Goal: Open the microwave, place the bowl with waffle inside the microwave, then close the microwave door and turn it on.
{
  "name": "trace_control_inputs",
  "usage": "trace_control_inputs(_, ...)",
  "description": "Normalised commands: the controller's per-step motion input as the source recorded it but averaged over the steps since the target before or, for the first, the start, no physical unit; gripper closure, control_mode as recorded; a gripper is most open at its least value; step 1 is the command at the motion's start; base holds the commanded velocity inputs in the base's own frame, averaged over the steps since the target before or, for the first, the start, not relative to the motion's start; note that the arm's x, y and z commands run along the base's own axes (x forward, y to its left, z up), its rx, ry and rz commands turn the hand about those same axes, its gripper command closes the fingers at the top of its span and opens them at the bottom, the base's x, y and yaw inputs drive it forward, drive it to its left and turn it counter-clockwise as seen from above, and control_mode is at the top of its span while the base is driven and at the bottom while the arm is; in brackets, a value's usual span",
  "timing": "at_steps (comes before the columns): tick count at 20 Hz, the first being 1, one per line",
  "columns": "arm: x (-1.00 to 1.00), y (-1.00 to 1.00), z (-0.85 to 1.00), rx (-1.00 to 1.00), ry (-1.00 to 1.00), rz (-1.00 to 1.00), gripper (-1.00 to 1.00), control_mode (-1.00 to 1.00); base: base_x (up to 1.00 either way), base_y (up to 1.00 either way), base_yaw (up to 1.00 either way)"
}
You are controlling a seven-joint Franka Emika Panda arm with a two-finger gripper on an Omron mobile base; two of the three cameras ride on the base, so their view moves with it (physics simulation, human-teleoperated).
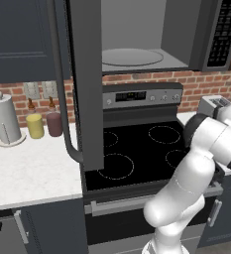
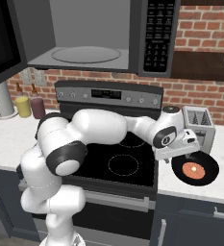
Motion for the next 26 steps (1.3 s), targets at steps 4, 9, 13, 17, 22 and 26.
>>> trace_control_inputs(4,-0.05,0.07,-0.18,-0.01,0.0,0.0,-1.0,-1.0,0.0,0.0,0.0)
trace_control_inputs(9,-0.06,0.25,-0.09,-0.04,0.0,0.0,-1.0,-1.0,0.0,0.0,0.0)
trace_control_inputs(13,-0.02,0.37,-0.06,-0.06,0.0,0.0,-1.0,-1.0,0.0,0.0,0.0)
trace_control_inputs(17,0.0,0.28,-0.37,-0.09,0.0,0.0,-1.0,-1.0,0.0,0.0,0.0)
trace_control_inputs(22,0.08,0.06,-0.74,-0.13,0.0,0.0,-1.0,-1.0,0.0,0.0,0.0)
trace_control_inputs(26,0.27,0.0,-0.36,-0.05,0.0,0.0,-1.0,-1.0,0.0,0.0,0.0)
